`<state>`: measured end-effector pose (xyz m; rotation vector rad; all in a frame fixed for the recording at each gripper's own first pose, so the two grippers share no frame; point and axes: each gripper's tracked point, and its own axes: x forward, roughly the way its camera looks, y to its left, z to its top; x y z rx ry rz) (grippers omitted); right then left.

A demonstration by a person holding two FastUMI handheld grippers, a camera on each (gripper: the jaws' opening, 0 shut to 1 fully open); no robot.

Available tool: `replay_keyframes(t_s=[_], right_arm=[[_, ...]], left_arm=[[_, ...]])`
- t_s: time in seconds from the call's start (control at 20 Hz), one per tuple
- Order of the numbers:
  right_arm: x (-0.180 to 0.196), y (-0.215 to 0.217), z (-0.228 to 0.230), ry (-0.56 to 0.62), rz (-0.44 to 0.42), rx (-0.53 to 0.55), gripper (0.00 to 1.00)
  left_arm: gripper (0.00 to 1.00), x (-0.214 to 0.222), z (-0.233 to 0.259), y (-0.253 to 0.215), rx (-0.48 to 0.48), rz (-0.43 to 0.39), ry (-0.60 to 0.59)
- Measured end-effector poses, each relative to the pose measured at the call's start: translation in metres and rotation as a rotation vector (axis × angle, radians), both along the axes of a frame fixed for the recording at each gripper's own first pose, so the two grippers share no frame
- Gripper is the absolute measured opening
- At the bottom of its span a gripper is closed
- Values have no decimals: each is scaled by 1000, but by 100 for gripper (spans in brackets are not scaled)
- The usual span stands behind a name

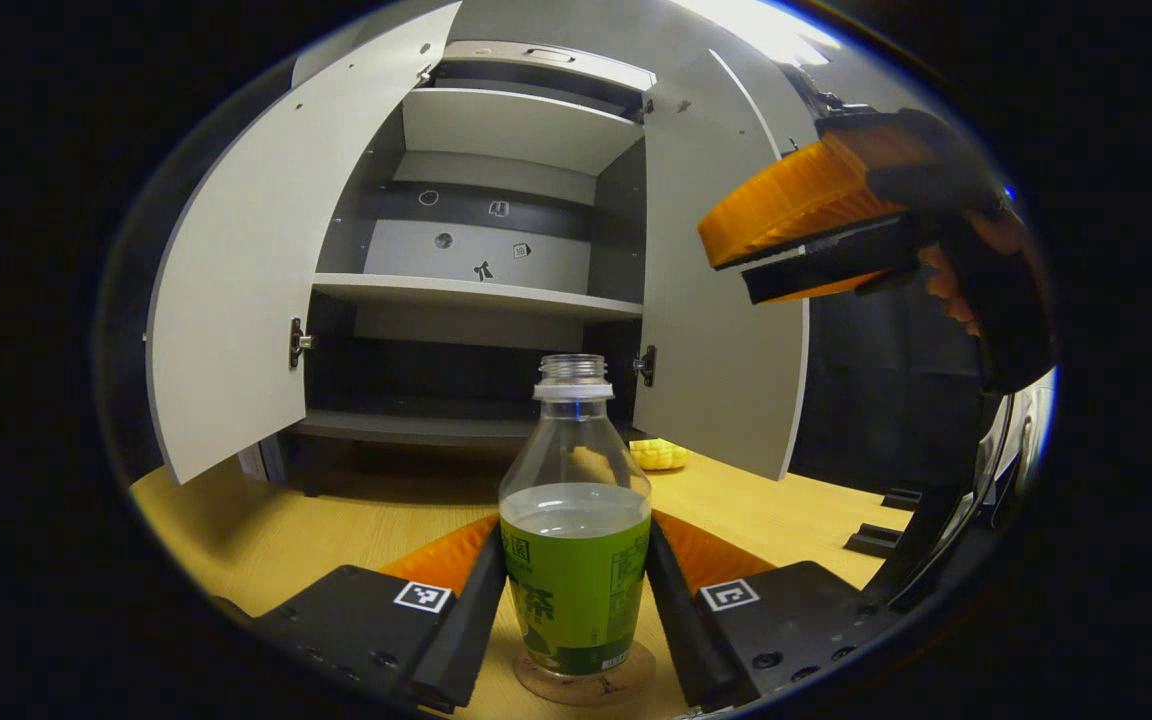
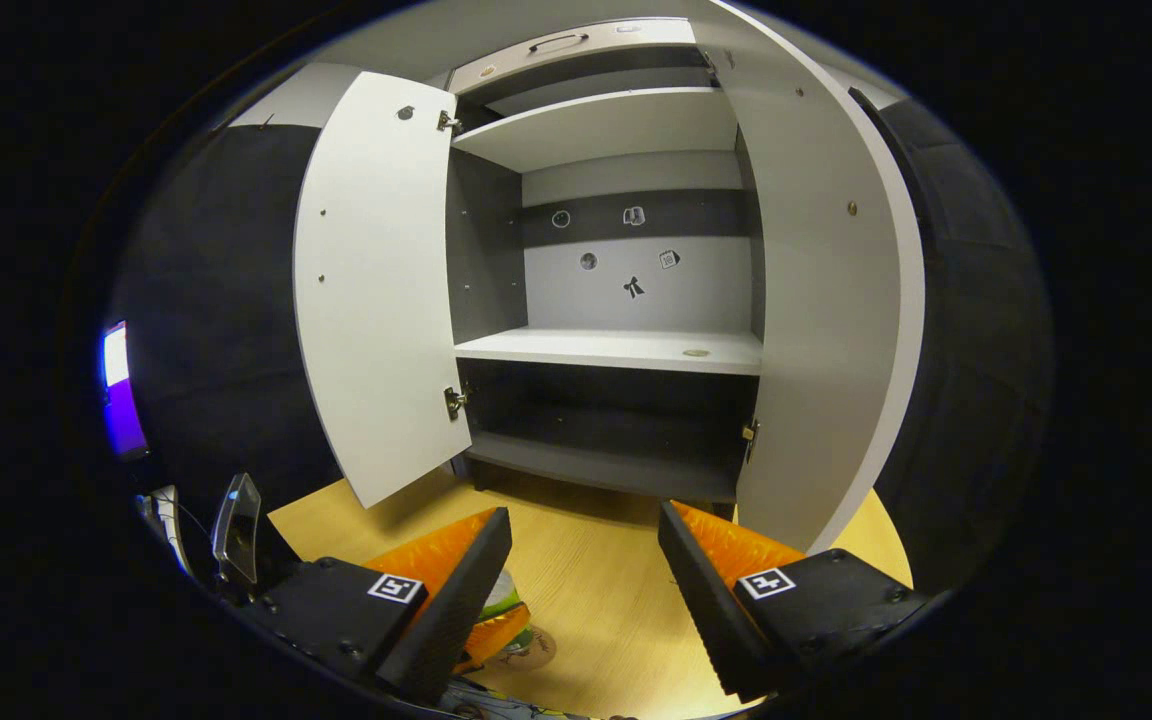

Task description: Grasp the bottle in the cabinet with the left hand and place it on the coaster, then close the right door with the right hand and the left door with the left hand.

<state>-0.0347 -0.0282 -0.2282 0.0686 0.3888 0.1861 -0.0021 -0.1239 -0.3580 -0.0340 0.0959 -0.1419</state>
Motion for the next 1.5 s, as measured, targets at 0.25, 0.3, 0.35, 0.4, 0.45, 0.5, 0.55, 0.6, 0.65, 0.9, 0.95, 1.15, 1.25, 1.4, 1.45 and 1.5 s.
replay_keyframes(t_s=[0.25, 0.3, 0.35, 0.4, 0.45, 0.5, 0.55, 0.6, 0.65, 0.9, 0.95, 1.15, 1.25, 1.4, 1.45, 1.5], right_arm=[[-6, 7, -12, 26, 23, -3, 98], [-7, 8, -15, 30, 28, -7, 98], [-8, 8, -17, 34, 30, -12, 98], [-9, 8, -19, 39, 30, -11, 99], [-9, 9, -21, 48, 31, -5, 98], [-10, 11, -23, 54, 31, 2, 98], [-11, 12, -24, 58, 33, 6, 98], [-12, 15, -24, 59, 36, 7, 99], [-12, 16, -22, 57, 39, 4, 98], [-11, 15, -12, 37, 44, -9, 98], [-12, 14, -9, 33, 40, -10, 98], [-12, 7, 10, 10, 21, -11, 98], [-11, 2, 28, -13, 6, -5, 98], [-10, -5, 56, -62, -18, -13, 98], [-10, -8, 66, -74, -26, -20, 98], [-11, -11, 76, -89, -33, -23, 99]], left_arm=[[76, -5, -14, -6, 15, -5, -8], [76, -4, -14, -6, 20, -6, -12], [76, -5, -13, -7, 24, -10, -17], [77, -5, -12, -8, 31, -10, -24], [77, -5, -13, -8, 37, -8, -25], [79, -5, -15, -7, 41, -3, -17], [80, -5, -18, -7, 43, 1, -8], [80, -5, -18, -7, 47, 2, -4], [80, -5, -17, -8, 53, 1, -3], [90, 2, -5, -13, 92, -13, -13], [90, 3, -1, -13, 95, -13, -12], [89, 8, 29, -13, 95, -21, -29], [89, 10, 53, -10, 111, -10, -45], [89, 16, 94, -14, 116, -34, -63], [89, 17, 106, -17, 111, -47, -62], [89, 18, 120, -19, 103, -62, -65]])
